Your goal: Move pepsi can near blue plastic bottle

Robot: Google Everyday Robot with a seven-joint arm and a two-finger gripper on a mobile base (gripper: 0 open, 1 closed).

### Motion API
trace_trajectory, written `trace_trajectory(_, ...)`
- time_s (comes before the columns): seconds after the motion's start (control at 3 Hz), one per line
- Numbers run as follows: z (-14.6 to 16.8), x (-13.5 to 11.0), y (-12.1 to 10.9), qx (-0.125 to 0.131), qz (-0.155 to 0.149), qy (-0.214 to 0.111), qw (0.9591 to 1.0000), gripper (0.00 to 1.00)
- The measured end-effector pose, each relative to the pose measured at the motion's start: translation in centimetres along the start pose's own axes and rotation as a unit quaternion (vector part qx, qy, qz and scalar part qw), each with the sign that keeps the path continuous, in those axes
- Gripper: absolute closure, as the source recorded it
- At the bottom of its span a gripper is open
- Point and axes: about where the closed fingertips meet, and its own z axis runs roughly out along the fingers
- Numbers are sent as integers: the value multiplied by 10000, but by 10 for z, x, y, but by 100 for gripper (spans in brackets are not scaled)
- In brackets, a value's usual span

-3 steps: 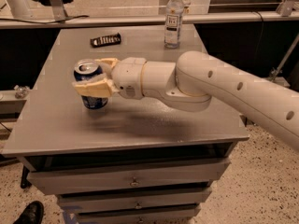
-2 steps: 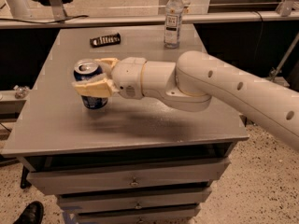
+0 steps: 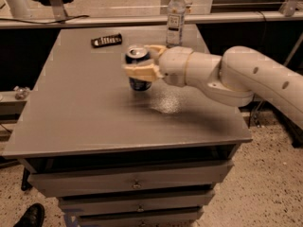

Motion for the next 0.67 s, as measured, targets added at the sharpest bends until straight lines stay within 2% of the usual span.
trace_trajectory(0.33, -32, 8, -71, 547, -117, 88, 9984, 100)
trace_trajectory(0.67, -53, 6, -146, 931, -256, 247, 9950, 100)
